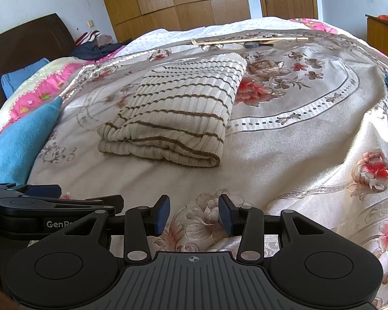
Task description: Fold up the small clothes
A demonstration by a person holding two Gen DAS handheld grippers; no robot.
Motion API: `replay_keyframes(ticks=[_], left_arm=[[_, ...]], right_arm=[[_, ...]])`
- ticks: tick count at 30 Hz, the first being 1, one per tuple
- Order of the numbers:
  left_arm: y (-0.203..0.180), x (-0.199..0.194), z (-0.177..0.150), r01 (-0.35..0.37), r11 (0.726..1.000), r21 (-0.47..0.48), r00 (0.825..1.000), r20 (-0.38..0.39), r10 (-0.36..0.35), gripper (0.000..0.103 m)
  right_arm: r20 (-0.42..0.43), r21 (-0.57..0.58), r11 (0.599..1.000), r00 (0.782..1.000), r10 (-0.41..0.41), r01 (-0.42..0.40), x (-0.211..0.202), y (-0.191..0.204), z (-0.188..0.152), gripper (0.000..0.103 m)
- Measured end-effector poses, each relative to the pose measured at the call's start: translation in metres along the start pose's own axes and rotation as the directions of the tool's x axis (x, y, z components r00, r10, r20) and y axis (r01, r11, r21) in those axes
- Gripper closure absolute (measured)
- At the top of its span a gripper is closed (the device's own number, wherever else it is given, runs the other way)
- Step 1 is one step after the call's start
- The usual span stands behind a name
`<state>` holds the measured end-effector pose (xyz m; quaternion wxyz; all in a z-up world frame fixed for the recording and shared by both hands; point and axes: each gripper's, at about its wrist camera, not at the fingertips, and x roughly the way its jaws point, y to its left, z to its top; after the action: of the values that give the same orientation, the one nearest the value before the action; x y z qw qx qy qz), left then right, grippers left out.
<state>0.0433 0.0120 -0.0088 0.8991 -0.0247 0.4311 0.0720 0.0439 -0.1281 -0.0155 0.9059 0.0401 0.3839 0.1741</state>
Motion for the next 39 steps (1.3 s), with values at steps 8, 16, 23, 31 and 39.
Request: replay_keyframes(ticks=[8,16,23,31,39], left_arm=[[-0.0018,0.0022,-0.0012,-0.016,1.0,0.014,1.0,-0.007,0.016,0.0],[-0.0042,0.0031,-0.0024,-0.025,0.999,0.029,1.0,-0.01,0.025,0.0],[-0.0037,0.0035,-0.0023,-0.023,0.999,0.025,1.0,-0.011,0.023,0.0],[-0.0033,0.0036,-0.0022,-0.022,0.999,0.024,1.0,-0.012,0.022,0.0],[-0.0033,0.0038,-0.0023,-0.024,0.999,0.024,1.0,-0.012,0.024,0.0]], right_arm=[[0.0,-0.023,1.0,1.0,-0.011,0.011,0.0006,0.001,0.0012,0.057],[0.002,-0.033,0.999,1.0,-0.02,0.02,0.0003,-0.0011,0.0002,0.056],[-0.002,-0.042,0.999,1.0,-0.028,0.028,0.0014,-0.0013,-0.0005,0.056],[-0.005,-0.047,0.998,0.999,-0.031,0.031,0.0024,-0.0021,-0.0011,0.056],[-0.007,-0.045,0.999,1.0,-0.028,0.028,0.0023,-0.0015,-0.0017,0.056]])
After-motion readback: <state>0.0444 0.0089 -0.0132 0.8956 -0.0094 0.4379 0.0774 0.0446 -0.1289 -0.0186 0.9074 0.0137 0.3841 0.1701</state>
